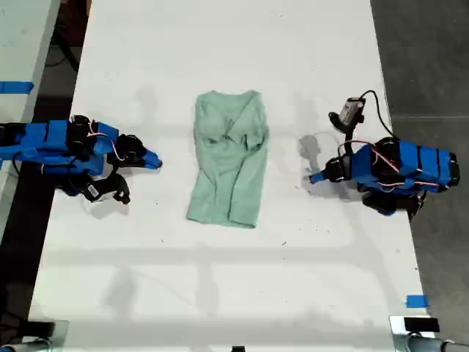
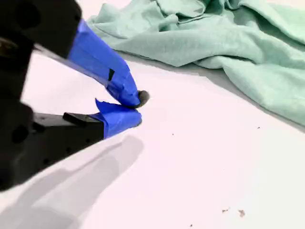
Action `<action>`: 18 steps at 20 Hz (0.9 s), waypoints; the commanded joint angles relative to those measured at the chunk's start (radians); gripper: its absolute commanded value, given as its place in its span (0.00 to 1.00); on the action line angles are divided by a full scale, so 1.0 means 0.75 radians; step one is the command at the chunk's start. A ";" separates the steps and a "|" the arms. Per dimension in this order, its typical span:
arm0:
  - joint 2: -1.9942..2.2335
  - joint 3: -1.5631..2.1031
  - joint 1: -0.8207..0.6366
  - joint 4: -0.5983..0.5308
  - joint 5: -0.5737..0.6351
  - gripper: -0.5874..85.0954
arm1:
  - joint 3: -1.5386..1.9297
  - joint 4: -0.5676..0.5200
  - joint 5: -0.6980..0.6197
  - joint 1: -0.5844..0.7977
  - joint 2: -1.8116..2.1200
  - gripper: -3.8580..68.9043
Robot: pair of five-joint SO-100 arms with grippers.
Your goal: Fold t shirt
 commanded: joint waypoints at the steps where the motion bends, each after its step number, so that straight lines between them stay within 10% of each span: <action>1: -0.012 0.022 0.020 -0.020 -0.029 0.01 | 0.016 -0.018 -0.029 0.027 0.010 0.08; 12: -0.004 0.000 0.049 -0.008 -0.039 0.01 | -0.039 -0.016 -0.002 -0.002 -0.018 0.08; 18: -0.714 -0.961 0.250 0.190 0.039 0.01 | -1.121 -0.127 -0.166 -0.121 -1.405 0.08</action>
